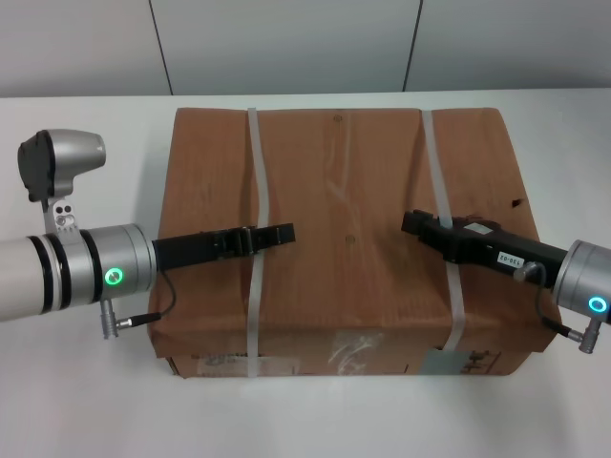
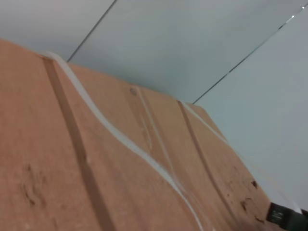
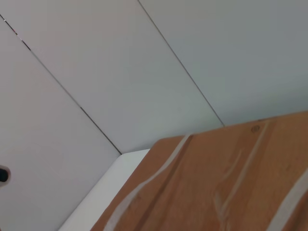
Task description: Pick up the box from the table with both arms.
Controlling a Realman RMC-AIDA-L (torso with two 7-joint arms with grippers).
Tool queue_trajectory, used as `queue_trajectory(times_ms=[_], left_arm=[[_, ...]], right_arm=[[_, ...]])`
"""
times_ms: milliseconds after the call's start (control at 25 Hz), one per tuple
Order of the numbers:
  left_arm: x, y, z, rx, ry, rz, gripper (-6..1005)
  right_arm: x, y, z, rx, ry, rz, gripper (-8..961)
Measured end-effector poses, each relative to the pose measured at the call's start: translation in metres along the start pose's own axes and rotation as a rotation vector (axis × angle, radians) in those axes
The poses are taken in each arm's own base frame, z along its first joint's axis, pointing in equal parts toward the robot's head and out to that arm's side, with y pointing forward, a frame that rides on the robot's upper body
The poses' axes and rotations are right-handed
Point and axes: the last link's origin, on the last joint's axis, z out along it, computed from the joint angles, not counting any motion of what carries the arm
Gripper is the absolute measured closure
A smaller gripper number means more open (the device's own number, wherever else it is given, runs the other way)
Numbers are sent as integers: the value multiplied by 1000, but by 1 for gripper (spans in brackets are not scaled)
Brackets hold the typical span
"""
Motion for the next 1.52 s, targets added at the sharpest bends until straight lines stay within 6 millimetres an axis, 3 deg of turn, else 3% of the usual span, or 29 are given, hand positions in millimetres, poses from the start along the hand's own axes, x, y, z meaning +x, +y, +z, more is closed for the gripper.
queue_trajectory(times_ms=[200, 240, 560, 880, 1520], left_arm=[[0, -3, -1, 16, 9, -4, 781], [0, -3, -2, 17, 12, -7, 833], [2, -6, -4, 22, 45, -26, 918], [5, -2, -4, 3, 51, -24, 912], [33, 24, -4, -101, 132, 25, 909]], right_arm=[[0, 0, 1, -1, 1, -2, 830], [0, 0, 0, 0, 1, -3, 835], [3, -1, -3, 8, -3, -2, 871], [-1, -1, -3, 6, -19, -44, 903], [-29, 0, -6, -8, -124, -119, 901]])
